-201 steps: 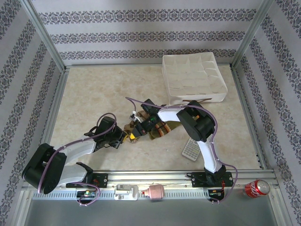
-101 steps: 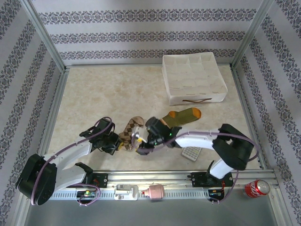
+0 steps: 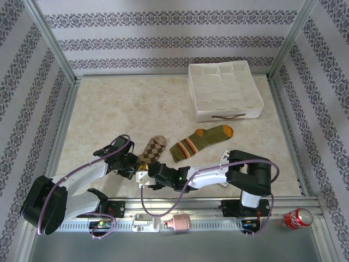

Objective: Roll the socks

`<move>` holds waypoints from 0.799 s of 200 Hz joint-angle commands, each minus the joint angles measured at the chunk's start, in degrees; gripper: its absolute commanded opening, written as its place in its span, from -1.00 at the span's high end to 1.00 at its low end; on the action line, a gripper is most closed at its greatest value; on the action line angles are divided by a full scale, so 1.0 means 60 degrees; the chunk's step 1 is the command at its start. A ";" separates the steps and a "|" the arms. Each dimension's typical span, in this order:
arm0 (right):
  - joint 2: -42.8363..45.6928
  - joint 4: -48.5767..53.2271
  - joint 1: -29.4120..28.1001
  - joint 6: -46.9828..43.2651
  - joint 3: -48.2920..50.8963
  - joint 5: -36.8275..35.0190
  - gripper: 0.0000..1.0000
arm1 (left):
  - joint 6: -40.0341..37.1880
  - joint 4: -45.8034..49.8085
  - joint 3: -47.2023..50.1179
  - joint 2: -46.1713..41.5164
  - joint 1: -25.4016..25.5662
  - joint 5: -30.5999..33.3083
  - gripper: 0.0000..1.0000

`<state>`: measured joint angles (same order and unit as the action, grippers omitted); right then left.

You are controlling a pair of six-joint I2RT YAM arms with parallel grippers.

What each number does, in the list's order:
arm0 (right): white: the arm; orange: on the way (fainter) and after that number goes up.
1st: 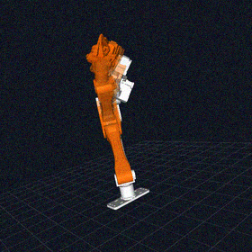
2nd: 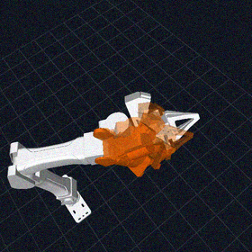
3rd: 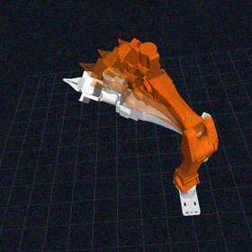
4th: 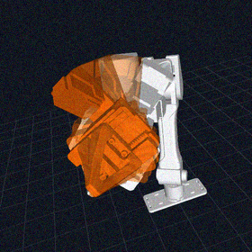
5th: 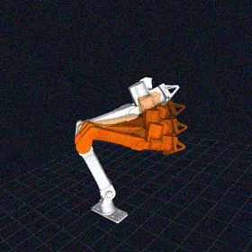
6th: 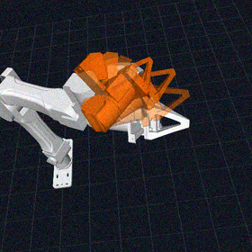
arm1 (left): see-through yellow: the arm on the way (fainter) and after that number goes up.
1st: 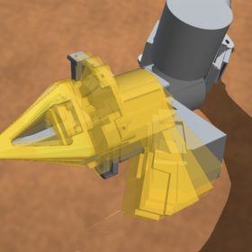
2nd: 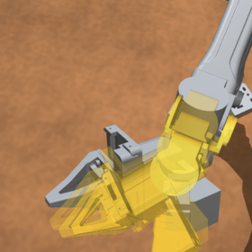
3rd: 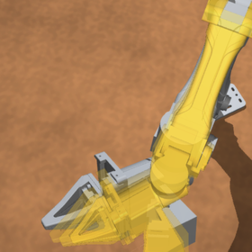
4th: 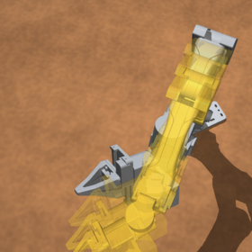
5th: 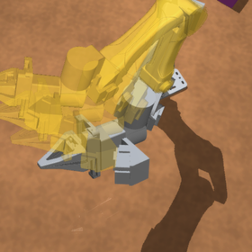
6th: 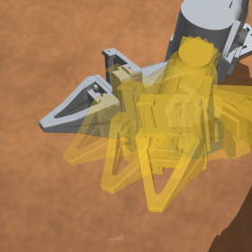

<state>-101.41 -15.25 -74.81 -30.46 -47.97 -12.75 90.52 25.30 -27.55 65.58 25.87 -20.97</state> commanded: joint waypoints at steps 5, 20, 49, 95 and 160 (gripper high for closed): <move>-0.0454 -0.0242 -0.0074 -0.0707 -0.0424 -0.0791 0.03 | 0.0206 0.1334 0.0293 0.0292 0.0091 0.0290 1.00; -0.0697 -0.0261 -0.0058 -0.0800 -0.0559 -0.0988 0.12 | 0.0207 0.1292 0.0311 0.0283 0.0085 0.0276 1.00; -0.1080 0.0032 0.0025 -0.0651 -0.0818 -0.1009 0.43 | 0.0236 0.1246 0.0335 0.0231 0.0083 0.0272 1.00; -0.1134 0.0778 0.0326 0.0116 -0.0703 -0.0585 1.00 | 0.0292 0.1245 0.0318 -0.0111 0.0072 0.0280 0.96; -0.0985 0.2194 0.1411 0.1802 -0.0752 0.2662 1.00 | 0.0559 0.1672 0.0250 -0.2249 -0.0429 0.0997 -0.24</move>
<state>-105.91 -12.27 -69.82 -26.61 -53.32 -5.74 92.14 29.67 -26.74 57.10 24.97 -16.99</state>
